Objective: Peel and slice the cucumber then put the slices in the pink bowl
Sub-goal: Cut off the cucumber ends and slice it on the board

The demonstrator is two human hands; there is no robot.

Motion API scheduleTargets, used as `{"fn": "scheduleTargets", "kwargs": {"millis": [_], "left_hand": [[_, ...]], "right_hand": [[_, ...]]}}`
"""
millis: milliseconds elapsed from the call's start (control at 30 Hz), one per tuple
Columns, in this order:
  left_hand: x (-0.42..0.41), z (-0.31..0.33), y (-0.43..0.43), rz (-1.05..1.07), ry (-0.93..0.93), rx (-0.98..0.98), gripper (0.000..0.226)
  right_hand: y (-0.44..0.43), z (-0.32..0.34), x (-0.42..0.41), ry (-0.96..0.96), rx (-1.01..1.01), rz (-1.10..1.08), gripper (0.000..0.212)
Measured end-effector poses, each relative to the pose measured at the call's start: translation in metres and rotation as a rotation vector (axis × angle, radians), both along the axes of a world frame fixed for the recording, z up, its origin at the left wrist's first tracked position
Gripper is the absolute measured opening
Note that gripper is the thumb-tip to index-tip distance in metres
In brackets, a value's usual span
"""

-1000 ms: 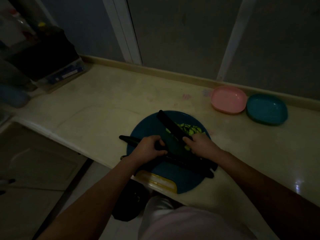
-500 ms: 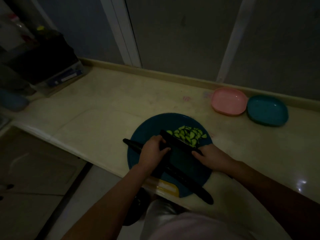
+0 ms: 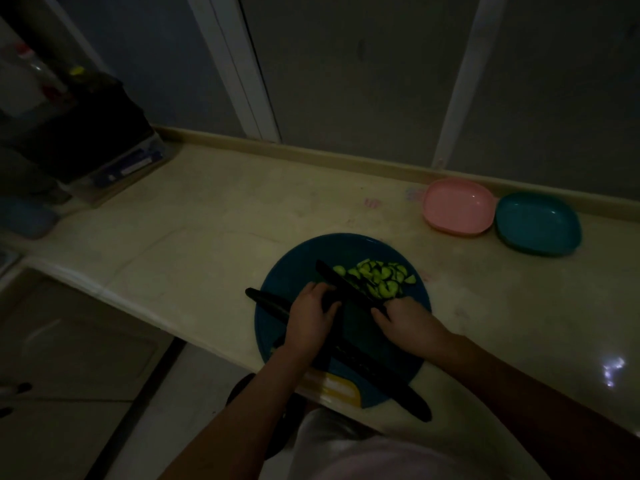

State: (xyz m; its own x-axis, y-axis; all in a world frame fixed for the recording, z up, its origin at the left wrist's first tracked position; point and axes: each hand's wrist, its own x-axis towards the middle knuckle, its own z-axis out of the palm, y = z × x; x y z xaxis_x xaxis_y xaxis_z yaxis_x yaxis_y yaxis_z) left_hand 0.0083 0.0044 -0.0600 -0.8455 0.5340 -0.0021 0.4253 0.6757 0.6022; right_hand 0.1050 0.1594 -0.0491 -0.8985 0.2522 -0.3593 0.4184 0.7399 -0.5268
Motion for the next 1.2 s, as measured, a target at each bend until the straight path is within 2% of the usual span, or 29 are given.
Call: {"fn": "scheduleTargets", "kwargs": {"millis": [433,700,1200], "left_hand": [[0.001,0.0,0.002,-0.01,0.015,0.009,0.019],[0.0,0.0,0.002,-0.018,0.022,0.019,0.022],[-0.002,-0.001,0.001,-0.006,0.01,0.008,0.019]], "right_hand": [[-0.001,0.012,0.004,0.019,0.091,0.055,0.046],[-0.013,0.014,0.007,-0.005,0.148,0.065,0.044],[-0.015,0.009,0.002,-0.042,0.116,-0.022,0.047]]}}
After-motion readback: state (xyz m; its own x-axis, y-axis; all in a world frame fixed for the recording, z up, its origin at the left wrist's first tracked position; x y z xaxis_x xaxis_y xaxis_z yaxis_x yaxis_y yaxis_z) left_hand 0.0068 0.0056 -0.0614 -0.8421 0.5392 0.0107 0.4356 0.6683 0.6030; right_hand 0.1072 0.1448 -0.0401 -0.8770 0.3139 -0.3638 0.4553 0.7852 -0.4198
